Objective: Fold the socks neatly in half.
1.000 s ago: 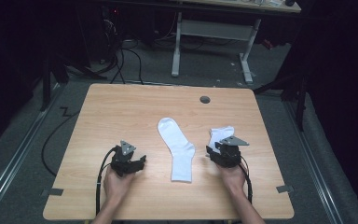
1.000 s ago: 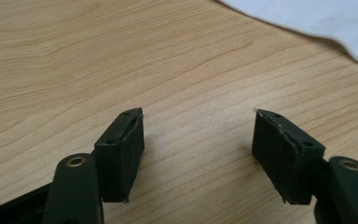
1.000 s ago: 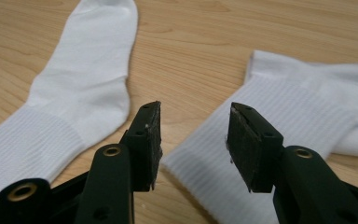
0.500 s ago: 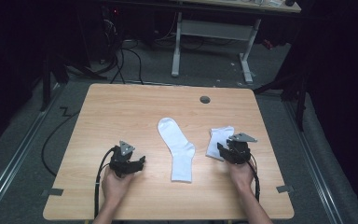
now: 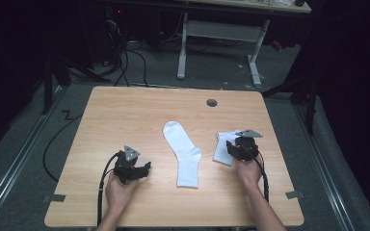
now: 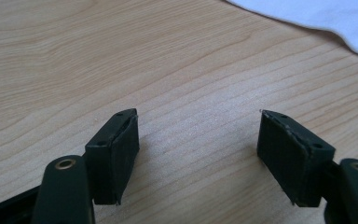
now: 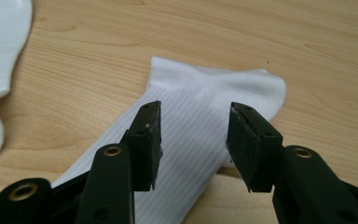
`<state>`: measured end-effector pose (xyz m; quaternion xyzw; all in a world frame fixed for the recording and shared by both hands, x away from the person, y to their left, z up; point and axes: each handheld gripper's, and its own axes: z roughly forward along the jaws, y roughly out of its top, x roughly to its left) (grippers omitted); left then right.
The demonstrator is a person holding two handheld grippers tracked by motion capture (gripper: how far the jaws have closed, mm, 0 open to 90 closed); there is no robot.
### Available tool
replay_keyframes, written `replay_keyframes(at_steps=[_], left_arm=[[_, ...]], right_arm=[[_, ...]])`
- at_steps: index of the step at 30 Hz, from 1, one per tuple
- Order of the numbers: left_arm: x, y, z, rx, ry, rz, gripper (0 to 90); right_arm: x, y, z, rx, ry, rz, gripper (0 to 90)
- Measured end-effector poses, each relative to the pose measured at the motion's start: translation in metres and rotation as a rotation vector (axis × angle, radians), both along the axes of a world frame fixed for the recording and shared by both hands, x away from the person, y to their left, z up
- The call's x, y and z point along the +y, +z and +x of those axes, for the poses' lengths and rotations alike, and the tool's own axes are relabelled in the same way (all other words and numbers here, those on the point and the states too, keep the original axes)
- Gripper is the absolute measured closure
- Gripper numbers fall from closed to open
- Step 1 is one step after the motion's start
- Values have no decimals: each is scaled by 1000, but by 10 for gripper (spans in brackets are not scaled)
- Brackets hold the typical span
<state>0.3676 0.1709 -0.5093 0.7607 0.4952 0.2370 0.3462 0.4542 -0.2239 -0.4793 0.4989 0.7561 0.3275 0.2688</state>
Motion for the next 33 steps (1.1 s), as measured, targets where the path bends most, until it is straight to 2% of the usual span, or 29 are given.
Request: replay_keyframes(at_steps=[3,6,10,11,14,17,20,22,23,26,30,33], left_arm=[[0,0,0,0,0,0,298],[0,0,0,0,0,0,298],[0,0,0,0,-1,0,298],[0,0,0,0,-2,0,298],[0,0,0,0,-2,0,298],[0,0,0,0,-2,1,298],[0,0,0,0,-2,1,298],[0,0,0,0,-2,1,298],[0,0,0,0,-2,1,298],[0,0,0,0,-2,0,298],[0,0,0,0,-2,1,298],[0,0,0,0,-2,1,298]], right_arm=[[3,-2,5,-1,-3,-8,551],[5,-7,11,26,-5,-16,547],[4,-8,17,35,-13,-6,522],[5,-10,21,65,-8,-11,499],[5,-14,24,88,-8,-21,491],[1,-17,24,99,-11,20,496],[0,-16,24,111,4,17,557],[0,-15,24,123,18,15,645],[0,-14,23,129,33,9,723],[0,-14,22,128,42,11,756],[-2,-14,23,135,41,37,785],[-1,-12,20,123,47,28,795]])
